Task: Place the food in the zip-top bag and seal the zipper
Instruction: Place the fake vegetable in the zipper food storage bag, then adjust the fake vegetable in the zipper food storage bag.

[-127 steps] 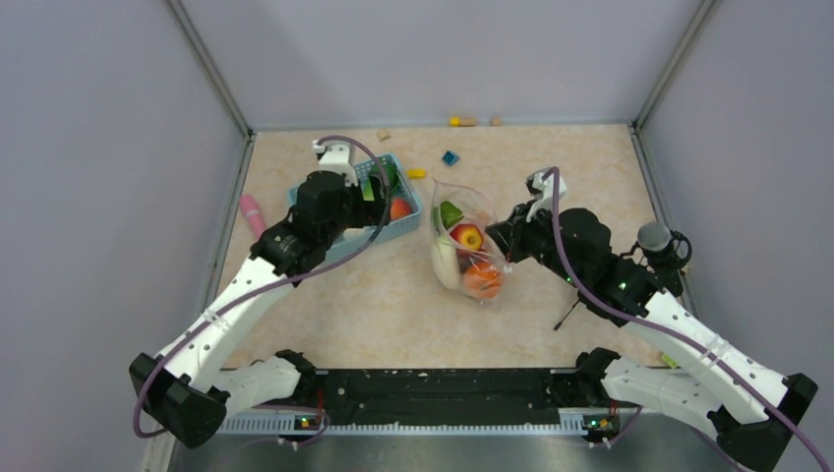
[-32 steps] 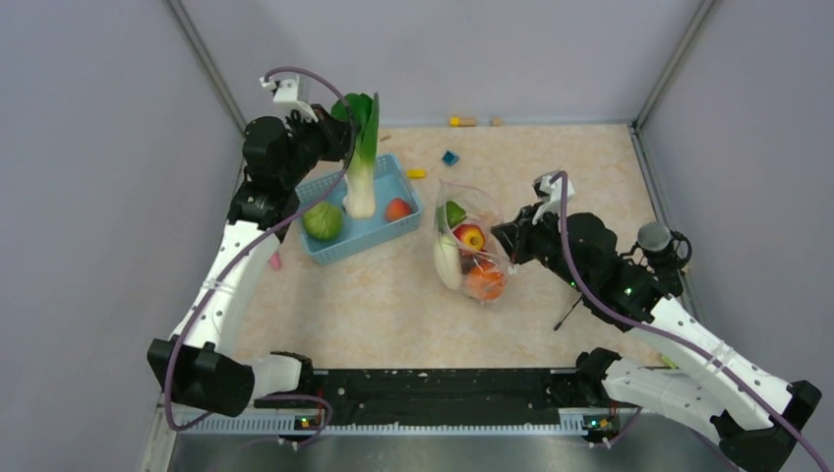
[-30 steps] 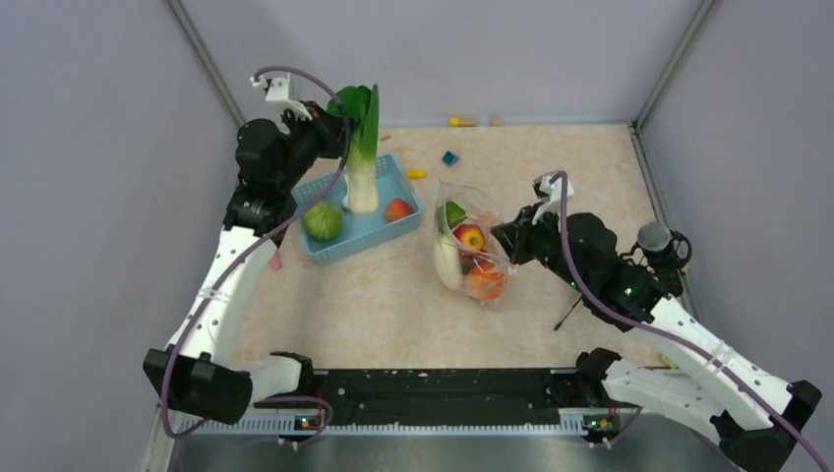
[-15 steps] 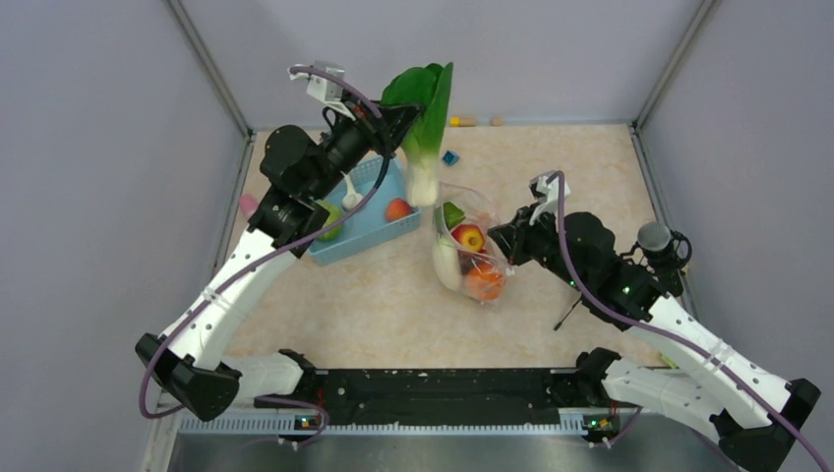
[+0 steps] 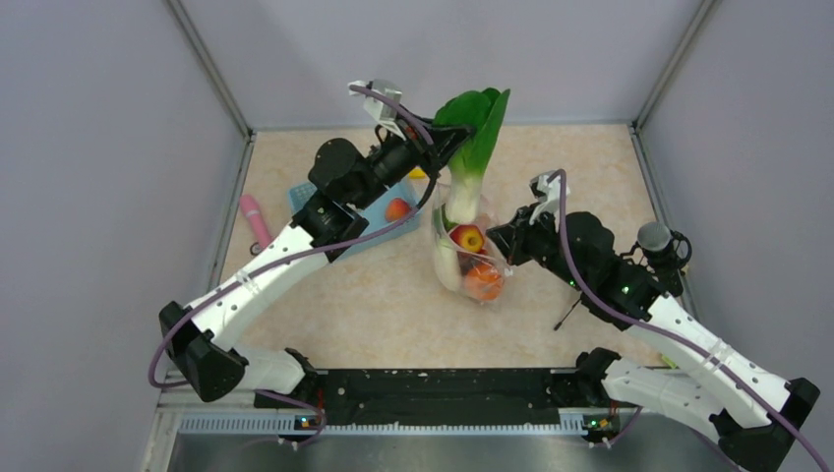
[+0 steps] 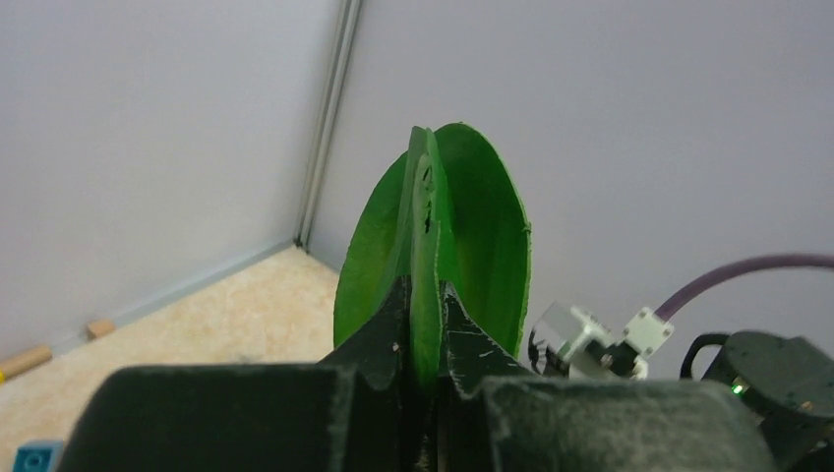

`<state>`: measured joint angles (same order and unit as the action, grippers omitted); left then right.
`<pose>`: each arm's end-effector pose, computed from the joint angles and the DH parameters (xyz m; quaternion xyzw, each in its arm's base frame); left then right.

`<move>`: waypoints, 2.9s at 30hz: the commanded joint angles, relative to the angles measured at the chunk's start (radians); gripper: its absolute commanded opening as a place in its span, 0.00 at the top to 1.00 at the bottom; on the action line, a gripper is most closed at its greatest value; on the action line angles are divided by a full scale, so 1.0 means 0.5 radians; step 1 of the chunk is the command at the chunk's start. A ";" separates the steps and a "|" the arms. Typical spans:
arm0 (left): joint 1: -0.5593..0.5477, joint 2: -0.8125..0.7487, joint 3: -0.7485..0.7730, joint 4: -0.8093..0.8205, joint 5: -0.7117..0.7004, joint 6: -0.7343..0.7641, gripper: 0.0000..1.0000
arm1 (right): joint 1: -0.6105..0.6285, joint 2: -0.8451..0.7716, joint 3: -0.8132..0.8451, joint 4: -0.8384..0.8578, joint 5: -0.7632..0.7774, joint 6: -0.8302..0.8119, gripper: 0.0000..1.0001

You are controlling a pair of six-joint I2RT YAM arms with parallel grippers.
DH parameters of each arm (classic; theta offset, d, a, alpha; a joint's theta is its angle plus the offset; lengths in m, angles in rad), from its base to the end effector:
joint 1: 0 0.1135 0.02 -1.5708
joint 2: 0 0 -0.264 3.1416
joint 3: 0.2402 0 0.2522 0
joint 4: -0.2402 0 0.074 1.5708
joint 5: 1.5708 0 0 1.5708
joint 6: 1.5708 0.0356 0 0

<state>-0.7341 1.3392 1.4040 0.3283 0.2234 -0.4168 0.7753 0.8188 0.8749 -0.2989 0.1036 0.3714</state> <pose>0.2177 -0.2071 0.4878 0.1787 0.5304 -0.5017 0.6596 0.1362 0.1283 0.3536 -0.1265 0.7769 0.2996 0.5391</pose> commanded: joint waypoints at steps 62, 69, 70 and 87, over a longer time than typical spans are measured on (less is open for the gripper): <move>-0.952 -0.707 -0.650 -1.008 -2.078 -0.127 0.01 | -0.020 -0.342 -0.251 0.534 0.570 0.500 1.00; -0.742 -0.719 -0.658 -1.122 -1.519 -0.274 0.02 | -0.020 -0.328 -0.247 0.559 0.548 0.470 1.00; -0.701 -0.682 -0.624 -1.147 -1.397 -0.286 0.05 | -0.020 -0.324 -0.249 0.561 0.542 0.465 1.00; -0.360 -0.367 -0.605 -1.081 -0.512 -0.501 0.28 | -0.020 -0.291 -0.244 0.551 0.499 0.460 1.00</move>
<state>-0.9241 1.1225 1.0752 -0.2691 -0.1101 -0.6533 0.7753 0.6762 0.7391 -0.1139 0.3618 0.6052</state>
